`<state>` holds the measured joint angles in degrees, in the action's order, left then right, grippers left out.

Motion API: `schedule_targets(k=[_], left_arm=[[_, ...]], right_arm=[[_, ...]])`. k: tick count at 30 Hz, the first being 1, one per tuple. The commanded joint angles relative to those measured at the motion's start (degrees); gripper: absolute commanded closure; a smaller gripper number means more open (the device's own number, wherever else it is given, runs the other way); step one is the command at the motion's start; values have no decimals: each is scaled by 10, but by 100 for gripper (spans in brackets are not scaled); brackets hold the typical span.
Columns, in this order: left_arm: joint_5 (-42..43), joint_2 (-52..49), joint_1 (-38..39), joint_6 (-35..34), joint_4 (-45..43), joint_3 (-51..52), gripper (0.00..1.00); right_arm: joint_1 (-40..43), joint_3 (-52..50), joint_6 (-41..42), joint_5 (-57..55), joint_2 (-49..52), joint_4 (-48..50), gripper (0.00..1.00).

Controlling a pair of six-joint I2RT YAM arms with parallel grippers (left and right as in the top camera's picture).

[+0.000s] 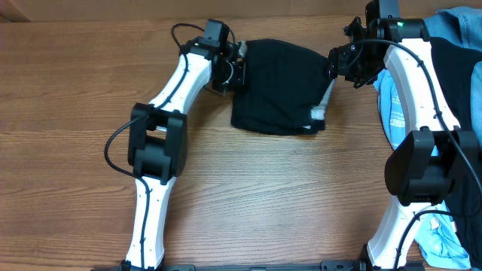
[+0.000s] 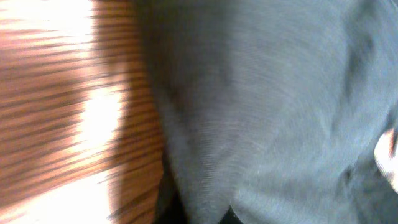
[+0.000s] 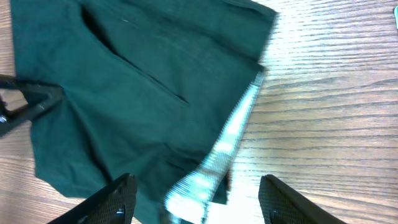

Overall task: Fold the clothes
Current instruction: 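Carry the folded shorts left with the left gripper and drop them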

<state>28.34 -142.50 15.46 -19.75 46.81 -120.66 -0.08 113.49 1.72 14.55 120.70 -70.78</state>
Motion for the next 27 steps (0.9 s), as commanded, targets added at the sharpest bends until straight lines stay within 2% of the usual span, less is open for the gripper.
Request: schedule_targets(k=[1,3,6,7,8,10,11,13,18,23,27], left_arm=[[-47,3,-100,-205,0,3,96],[-47,3,-165,-281,14,3,96],[-52,3,-250,-336,58,3,96],[-68,3,-278,-377,90,3,96],[-98,3,-316,-454,145,3,96],[-172,3,-341,-566,211,3,96],[-231,3,-341,-622,228,3,96],[-234,3,-340,-688,227,3,94],[-223,3,-342,-690,203,3,96],[-221,3,-378,-742,203,3,95],[-139,3,-449,-762,198,3,96]], right_arm=[[2,14,-1,-4,-19,4,32],[2,14,0,-4,-19,11,32],[2,14,0,-4,-19,21,29],[2,14,0,-4,-19,26,28],[2,14,0,-4,-19,31,27],[2,14,0,-4,-19,34,27],[2,14,0,-4,-19,33,26],[2,14,0,-5,-19,29,26],[2,14,0,-6,-19,27,26],[2,13,0,-6,-19,24,25],[2,13,0,-6,-19,26,25]])
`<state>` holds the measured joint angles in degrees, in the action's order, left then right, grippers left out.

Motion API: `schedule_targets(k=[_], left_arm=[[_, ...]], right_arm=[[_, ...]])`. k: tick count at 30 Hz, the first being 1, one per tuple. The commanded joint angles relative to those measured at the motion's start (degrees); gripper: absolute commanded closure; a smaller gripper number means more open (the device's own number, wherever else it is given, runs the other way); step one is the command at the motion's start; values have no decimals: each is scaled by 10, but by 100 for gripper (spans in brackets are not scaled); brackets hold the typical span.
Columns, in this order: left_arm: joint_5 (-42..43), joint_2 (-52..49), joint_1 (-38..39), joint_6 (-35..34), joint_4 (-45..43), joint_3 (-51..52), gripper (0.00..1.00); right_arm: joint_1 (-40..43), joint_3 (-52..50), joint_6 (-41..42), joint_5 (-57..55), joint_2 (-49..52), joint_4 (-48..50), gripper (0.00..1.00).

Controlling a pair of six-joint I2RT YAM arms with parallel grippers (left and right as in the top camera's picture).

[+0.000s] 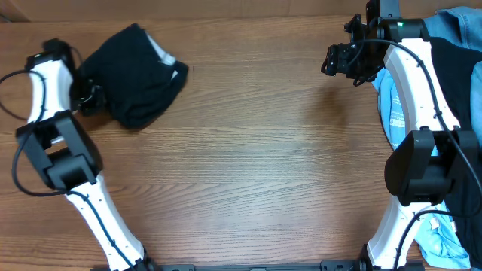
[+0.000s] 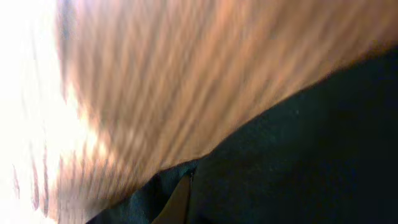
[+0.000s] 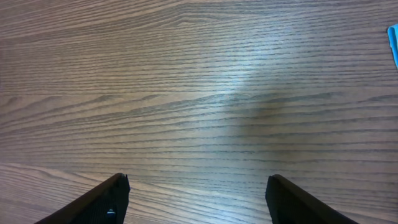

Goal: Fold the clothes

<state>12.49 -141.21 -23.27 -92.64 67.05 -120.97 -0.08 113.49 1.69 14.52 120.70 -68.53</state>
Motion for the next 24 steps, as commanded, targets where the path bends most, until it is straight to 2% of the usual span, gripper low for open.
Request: schedule_targets(k=[1,2,3,4,5,8,10,11,13,15,17,18,20,21,22,24], left_arm=[[43,-10,-74,-27,-9,6,95],[65,-10,-84,-8,-20,6,87],[106,-10,-96,63,-55,6,55],[141,-9,-105,230,-108,4,3],[141,-8,-106,283,-110,4,0],[141,-7,-110,413,-105,4,0],[134,8,-115,509,-92,3,9],[106,26,-116,551,-83,3,9],[-6,93,-116,639,-65,3,9],[-87,152,-110,690,-57,3,8],[-78,199,-97,765,-60,3,9],[-51,220,-80,821,-61,3,13],[-35,229,-45,885,-63,3,31],[-35,223,-13,929,-64,3,48],[-37,207,34,990,-63,4,81],[-41,184,86,1054,-57,4,90]], right_arm=[[2,13,0,-5,-19,5,25],[2,13,0,-5,-19,7,25],[2,13,1,-5,-19,7,25],[2,13,2,-3,-19,7,22],[2,13,2,-3,-19,7,21],[2,13,2,-3,-19,6,21],[2,13,2,-3,-19,2,20],[2,13,2,-3,-19,3,20],[2,13,2,-3,-19,3,20],[2,13,2,-3,-19,4,20],[2,13,2,6,-19,8,19],[2,13,5,12,-19,14,19],[1,13,16,18,-19,23,19],[1,13,17,26,-19,24,19],[1,13,17,27,-19,21,19],[1,13,17,27,-19,15,19]])
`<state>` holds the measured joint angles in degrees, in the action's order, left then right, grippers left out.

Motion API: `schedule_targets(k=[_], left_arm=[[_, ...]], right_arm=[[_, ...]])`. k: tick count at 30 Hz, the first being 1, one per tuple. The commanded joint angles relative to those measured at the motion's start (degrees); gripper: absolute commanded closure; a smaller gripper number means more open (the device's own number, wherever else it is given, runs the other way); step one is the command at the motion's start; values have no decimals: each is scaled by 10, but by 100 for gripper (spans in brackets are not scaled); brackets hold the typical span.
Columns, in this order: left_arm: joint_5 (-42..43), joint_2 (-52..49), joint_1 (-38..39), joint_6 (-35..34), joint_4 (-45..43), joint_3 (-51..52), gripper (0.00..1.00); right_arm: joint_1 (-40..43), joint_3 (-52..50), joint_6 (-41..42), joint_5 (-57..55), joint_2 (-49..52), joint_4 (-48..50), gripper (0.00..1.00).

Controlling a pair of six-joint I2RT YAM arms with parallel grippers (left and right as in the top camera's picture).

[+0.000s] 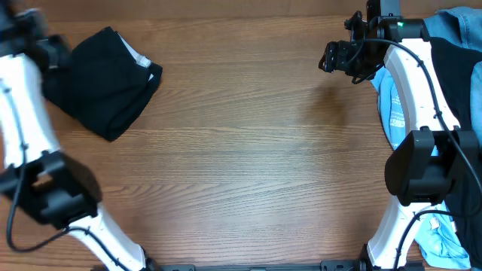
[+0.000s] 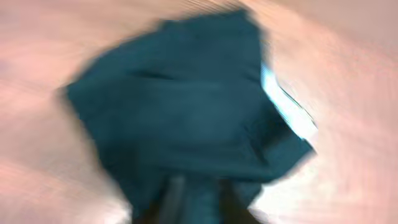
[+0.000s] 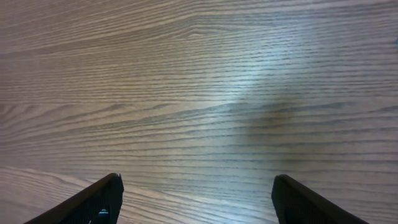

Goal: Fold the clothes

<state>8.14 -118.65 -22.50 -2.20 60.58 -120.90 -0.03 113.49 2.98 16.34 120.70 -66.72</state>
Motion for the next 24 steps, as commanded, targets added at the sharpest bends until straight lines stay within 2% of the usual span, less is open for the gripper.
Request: schedule_targets(k=[1,3,8,12,16,22,24], left_arm=[[2,-56,106,185,12,3,92],[-6,-80,156,242,19,3,96],[-75,-144,243,315,21,3,96],[-84,-185,248,321,22,3,96],[-178,-208,247,325,24,3,96],[-175,-209,232,321,17,3,96],[-171,-209,209,294,4,3,96]], right_arm=[[1,13,4,9,-19,-7,19],[1,13,5,9,-19,-9,19],[1,13,4,17,-19,-9,19],[1,13,4,17,-19,-9,19],[1,13,4,17,-19,-9,19],[1,13,4,17,-19,-9,19],[1,13,4,17,-19,-9,19]])
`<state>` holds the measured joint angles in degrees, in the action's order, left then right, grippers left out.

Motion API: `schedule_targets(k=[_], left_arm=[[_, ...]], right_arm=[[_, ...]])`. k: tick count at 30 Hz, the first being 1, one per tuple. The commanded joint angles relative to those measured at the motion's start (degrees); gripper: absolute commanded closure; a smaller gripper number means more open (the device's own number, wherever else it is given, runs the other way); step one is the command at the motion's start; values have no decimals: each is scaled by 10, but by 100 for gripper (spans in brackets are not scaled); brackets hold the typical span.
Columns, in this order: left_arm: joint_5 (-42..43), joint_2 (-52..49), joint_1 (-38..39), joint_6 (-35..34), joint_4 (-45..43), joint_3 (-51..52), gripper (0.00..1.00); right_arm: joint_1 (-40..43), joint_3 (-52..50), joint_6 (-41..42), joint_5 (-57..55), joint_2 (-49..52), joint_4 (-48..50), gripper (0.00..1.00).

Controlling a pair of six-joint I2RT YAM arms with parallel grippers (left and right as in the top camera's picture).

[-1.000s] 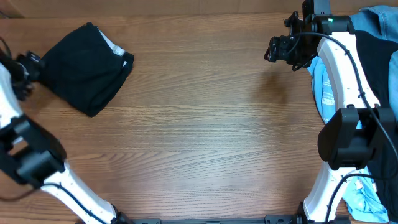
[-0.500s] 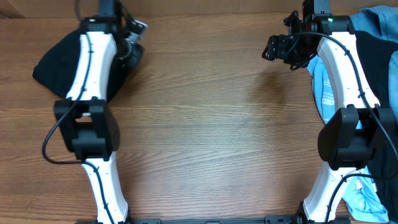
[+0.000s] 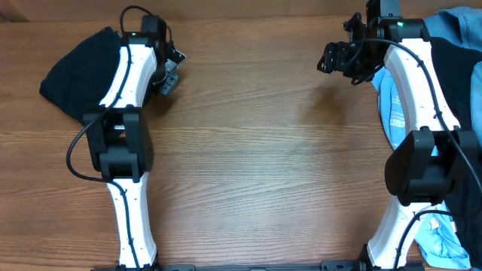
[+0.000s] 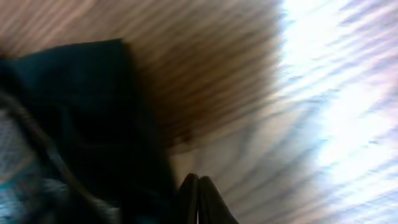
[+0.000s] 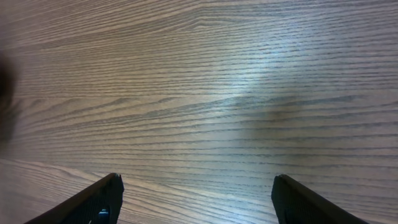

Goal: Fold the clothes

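A folded black garment [image 3: 75, 71] lies at the table's far left; in the blurred left wrist view the garment [image 4: 74, 124] fills the left side. My left gripper [image 3: 172, 74] is just to the right of it, and the left wrist view shows the left gripper [image 4: 196, 199] with its jaws pressed together, shut, over wood beside the cloth's edge. At the back right my right gripper [image 3: 329, 59] hangs over bare table. In its own view the right gripper [image 5: 198, 180] stands wide open with nothing between the fingers.
A pile of clothes sits along the right edge: blue denim [image 3: 456, 22], a black piece [image 3: 452, 75] and a light blue piece [image 3: 390, 105]. More light blue cloth [image 3: 444, 241] lies at the front right corner. Wooden table [image 3: 263, 165] spans the middle.
My left gripper was up at the far left corner, behind the garment; now it is on the garment's right side, shut. The garment lies slightly further left. The right arm has not moved.
The black garment lay at the back middle, my left gripper at its left edge and the open right gripper at its right edge. Then it was at the far left with the left gripper on it. Then it lay there, and now the left gripper is beside it.
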<state>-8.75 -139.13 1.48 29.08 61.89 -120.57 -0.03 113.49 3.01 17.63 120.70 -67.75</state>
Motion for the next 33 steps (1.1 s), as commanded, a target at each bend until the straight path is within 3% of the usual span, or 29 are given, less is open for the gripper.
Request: schedule_targets(k=[1,8,13,19,22,27,29,31,32,33], left_arm=[[7,-4,-40,-23,-12,0,96],[71,-7,-62,-55,-78,0,96],[70,-56,-64,-159,-157,0,96],[83,-76,-62,-270,-286,0,96],[89,-76,-59,-322,-380,0,91],[99,-75,-53,-326,-496,-7,95],[108,-73,-51,-326,-489,-30,89],[136,-60,-50,-326,-426,-76,62],[139,-48,-50,-325,-365,-107,44],[137,-39,-50,-325,-318,-129,36]], right_arm=[[1,13,4,4,-19,2,19],[1,13,4,4,-19,0,19],[1,13,4,4,-19,-11,19],[1,13,4,4,-19,-12,19],[1,13,4,4,-19,-12,19],[1,13,4,4,-19,-20,19],[1,13,4,5,-19,-23,19],[1,13,4,5,-19,-27,19],[1,13,4,5,-19,-29,19],[1,13,4,5,-19,-29,19]])
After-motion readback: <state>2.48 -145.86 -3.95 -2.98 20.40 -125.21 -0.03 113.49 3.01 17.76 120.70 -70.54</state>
